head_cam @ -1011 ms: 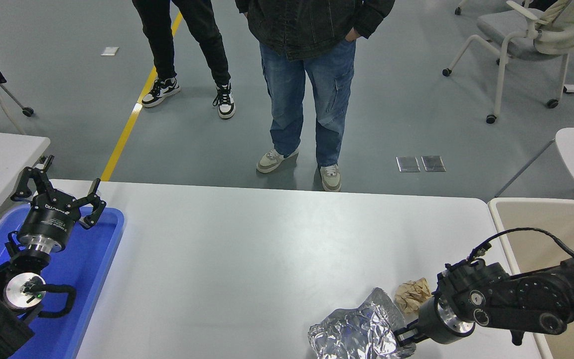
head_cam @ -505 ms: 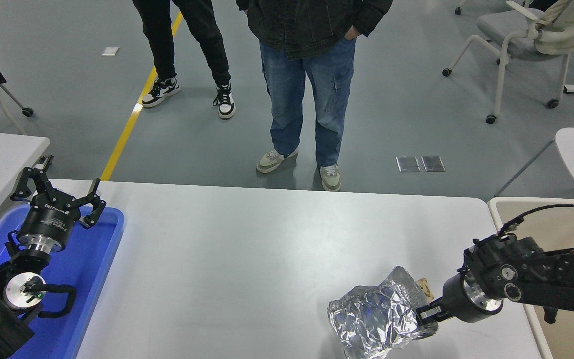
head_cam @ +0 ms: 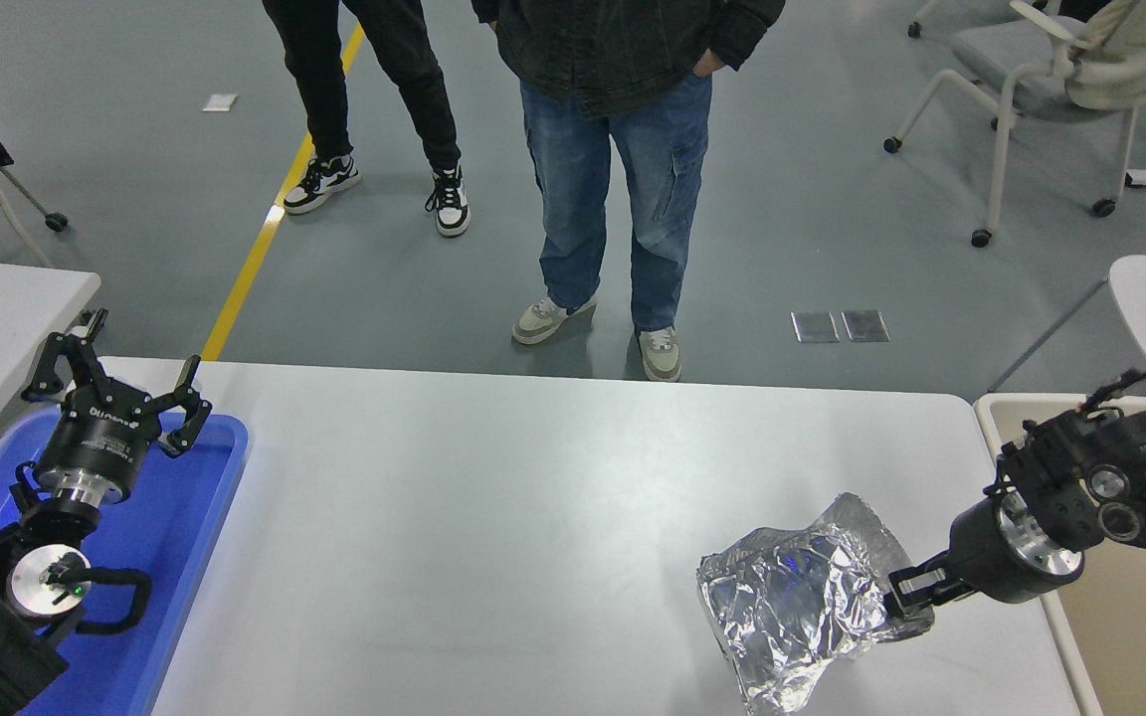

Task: Clean the table surface

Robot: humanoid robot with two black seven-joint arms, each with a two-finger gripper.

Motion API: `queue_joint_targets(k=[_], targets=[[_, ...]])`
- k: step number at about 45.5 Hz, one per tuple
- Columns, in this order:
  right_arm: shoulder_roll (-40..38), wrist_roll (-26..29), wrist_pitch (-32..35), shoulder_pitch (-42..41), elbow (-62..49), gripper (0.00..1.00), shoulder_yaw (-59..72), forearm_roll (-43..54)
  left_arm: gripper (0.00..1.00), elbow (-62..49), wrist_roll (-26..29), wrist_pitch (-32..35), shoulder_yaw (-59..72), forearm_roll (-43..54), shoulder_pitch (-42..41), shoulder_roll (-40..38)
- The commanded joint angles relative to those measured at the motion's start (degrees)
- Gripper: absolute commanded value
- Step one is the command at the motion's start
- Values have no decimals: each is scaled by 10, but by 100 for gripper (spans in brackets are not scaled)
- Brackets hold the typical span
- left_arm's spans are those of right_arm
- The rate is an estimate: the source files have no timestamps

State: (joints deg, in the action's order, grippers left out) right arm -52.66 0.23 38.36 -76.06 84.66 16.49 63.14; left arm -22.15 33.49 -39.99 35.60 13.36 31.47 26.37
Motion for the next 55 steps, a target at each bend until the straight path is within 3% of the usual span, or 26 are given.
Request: queue_joint_targets(k=[1,21,36,55], targets=[[-56,0,94,-39,9,0,-71,-7,100,0,0,0,0,0,0,0],[-68,0,116,-79,-20,0,-72,-27,100,0,0,0,0,0,0,0],[-36,-1,111,-49,-204,0,-84,-51,100,0,0,0,0,0,0,0],[-2,-4,7,79,-440,0,-85,-183,100,0,0,0,0,0,0,0]])
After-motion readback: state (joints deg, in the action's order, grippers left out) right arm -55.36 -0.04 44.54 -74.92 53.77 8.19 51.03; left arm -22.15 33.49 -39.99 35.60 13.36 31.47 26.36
